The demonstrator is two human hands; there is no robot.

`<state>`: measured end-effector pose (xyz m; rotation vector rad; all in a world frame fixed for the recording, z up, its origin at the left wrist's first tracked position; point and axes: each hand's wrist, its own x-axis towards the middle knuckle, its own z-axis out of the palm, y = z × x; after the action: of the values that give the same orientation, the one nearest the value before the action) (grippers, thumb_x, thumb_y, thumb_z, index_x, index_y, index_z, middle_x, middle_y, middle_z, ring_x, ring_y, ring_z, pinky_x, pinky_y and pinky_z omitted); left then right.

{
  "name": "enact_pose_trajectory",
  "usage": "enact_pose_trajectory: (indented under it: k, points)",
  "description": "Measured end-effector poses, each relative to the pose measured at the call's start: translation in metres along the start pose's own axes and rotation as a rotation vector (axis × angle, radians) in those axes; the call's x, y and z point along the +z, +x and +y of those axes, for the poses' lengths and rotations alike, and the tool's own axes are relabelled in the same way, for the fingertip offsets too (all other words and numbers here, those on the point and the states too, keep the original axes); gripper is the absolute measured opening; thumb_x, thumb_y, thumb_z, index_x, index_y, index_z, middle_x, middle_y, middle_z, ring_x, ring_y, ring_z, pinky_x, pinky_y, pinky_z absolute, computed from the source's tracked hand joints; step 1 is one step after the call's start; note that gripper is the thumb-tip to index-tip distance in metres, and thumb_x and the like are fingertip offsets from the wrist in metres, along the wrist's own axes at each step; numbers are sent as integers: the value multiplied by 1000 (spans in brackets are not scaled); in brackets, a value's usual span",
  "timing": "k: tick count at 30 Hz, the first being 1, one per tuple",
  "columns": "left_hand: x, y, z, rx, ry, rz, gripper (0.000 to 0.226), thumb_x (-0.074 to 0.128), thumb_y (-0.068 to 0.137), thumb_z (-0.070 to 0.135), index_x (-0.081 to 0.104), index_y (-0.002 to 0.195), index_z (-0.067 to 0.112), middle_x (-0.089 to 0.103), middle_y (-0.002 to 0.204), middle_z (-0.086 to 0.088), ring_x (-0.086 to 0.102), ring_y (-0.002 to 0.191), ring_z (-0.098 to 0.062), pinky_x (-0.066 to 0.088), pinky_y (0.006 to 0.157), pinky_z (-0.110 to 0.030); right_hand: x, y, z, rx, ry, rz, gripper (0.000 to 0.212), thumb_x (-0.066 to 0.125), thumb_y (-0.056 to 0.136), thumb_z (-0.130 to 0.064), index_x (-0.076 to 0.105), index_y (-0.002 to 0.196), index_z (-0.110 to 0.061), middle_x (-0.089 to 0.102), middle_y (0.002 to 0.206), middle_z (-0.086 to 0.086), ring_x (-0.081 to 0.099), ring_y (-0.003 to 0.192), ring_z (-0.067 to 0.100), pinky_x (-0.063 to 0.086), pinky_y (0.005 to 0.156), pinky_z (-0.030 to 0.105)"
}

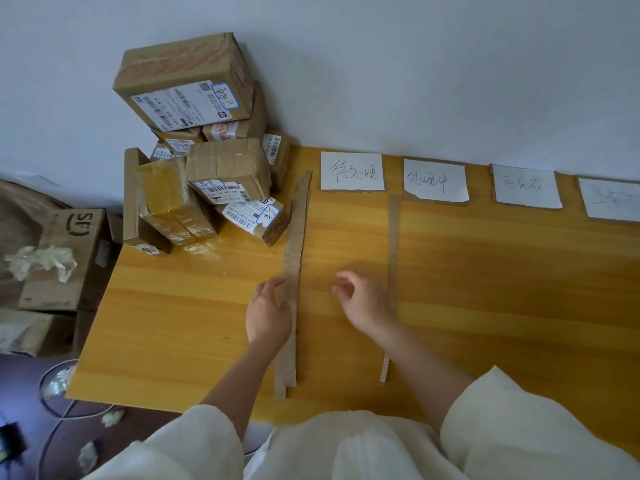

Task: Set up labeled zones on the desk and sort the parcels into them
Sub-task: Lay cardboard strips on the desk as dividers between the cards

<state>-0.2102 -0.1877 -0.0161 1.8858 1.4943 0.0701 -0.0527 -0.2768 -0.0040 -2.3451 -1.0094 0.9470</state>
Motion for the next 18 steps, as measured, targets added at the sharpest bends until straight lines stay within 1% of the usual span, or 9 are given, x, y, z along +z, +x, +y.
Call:
enact_pose_trajectory:
  k: [2,4,6,10,13,15,18]
  points:
    - [-7,3,-18,-52,84,0,56,53,85,4,47,136,27,42,145,0,40,130,-24,43,102,-39,16,4,-14,42,43,-77,36,53,98,-33,57,132,-21,63,123,-5,61,107,15,46,77,22]
    - [-9,3,-31,-19,193,-42,59,58,87,12,42,140,32,34,150,-2,31,136,-26,33,110,-41,32,9,-26,109,68,-124,36,54,98,-33,58,131,-19,64,124,-2,61,107,18,48,80,25]
    - [-10,2,-37,29,266,-83,61,60,89,20,38,143,39,27,153,-4,26,138,-27,29,113,-41,46,14,-36,155,47,-131,38,57,96,-33,59,130,-17,65,124,1,62,109,20,49,85,29]
    - [-9,1,-35,62,336,-101,62,60,90,32,32,143,48,18,155,-5,21,139,-29,27,112,-41,62,25,-49,239,39,-84,47,61,92,-40,54,132,-18,65,124,3,61,112,24,49,89,33]
    - [-9,2,-37,71,397,-105,60,57,91,36,30,143,50,14,156,-5,20,139,-29,23,113,-41,69,30,-59,282,68,-43,53,67,86,-44,51,131,-19,65,119,2,62,110,24,49,86,33]
    - [-10,2,-38,71,410,-113,58,55,92,38,30,142,50,13,156,-4,19,140,-29,21,114,-42,72,33,-63,313,94,-24,52,71,84,-40,52,128,-20,66,115,2,63,106,23,49,81,32]
    - [-11,3,-37,75,418,-122,56,54,92,42,30,142,51,13,156,-4,19,140,-28,20,115,-41,74,34,-64,355,117,-19,46,73,85,-29,53,126,-20,67,113,2,64,102,22,45,72,28]
